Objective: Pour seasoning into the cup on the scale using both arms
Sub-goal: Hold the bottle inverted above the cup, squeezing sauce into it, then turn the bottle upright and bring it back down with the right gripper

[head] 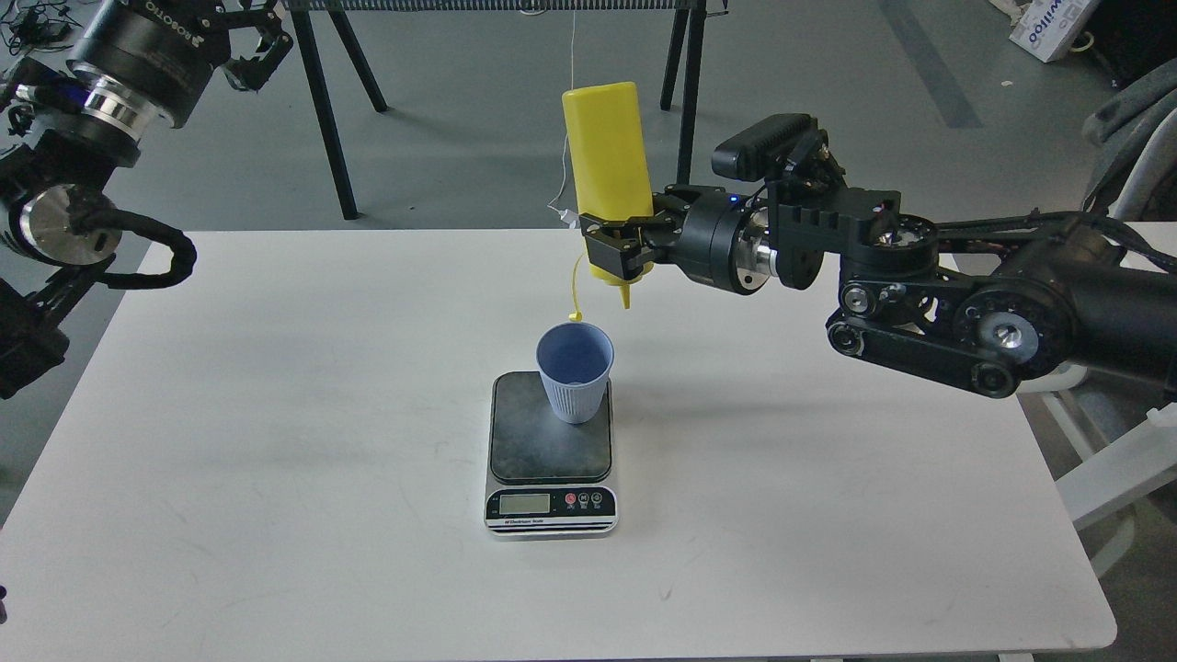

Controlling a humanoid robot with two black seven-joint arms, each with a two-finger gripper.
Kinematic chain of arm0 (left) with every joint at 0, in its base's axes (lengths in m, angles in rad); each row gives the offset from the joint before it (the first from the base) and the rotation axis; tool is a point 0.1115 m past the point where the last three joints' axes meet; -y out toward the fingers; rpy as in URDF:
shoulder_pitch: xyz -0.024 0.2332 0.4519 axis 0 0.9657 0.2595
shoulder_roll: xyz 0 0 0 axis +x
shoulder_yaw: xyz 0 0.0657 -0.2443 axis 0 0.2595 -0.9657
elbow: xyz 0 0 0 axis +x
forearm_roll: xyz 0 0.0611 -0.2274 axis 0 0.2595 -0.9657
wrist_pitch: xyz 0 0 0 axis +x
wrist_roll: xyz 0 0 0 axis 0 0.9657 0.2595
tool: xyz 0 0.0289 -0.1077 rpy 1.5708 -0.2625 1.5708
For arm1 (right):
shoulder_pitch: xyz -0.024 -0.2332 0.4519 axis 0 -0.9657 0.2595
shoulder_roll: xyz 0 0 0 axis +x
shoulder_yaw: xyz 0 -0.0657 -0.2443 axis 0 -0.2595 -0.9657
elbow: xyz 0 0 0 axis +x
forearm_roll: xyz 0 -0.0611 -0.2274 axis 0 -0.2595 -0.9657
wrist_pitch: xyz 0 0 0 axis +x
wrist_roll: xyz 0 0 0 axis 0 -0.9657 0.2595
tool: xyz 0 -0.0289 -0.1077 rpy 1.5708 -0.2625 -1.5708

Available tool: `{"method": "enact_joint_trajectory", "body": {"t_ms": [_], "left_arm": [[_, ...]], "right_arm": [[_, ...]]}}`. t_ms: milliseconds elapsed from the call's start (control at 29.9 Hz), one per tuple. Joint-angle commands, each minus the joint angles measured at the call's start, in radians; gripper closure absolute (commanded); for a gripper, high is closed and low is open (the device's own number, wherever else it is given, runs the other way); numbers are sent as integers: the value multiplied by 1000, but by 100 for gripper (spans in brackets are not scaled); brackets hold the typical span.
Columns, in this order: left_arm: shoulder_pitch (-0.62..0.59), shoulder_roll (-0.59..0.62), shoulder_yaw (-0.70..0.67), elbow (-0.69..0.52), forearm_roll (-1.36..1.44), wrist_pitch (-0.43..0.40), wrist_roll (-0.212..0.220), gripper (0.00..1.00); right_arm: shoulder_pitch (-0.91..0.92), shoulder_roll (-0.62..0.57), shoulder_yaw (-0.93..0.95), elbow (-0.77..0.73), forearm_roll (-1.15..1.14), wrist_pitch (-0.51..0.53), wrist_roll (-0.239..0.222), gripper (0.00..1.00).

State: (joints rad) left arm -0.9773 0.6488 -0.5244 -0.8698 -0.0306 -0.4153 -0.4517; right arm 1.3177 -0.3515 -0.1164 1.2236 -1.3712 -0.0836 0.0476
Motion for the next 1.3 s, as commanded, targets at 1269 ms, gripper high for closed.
{"method": "enact_joint_trajectory", "body": {"t_ms": [1269], "left_arm": [[0,23,0,0,-3,0,-1,0]], "right_arm": [[-395,-208,519,137,529,-48,6,77]]}}
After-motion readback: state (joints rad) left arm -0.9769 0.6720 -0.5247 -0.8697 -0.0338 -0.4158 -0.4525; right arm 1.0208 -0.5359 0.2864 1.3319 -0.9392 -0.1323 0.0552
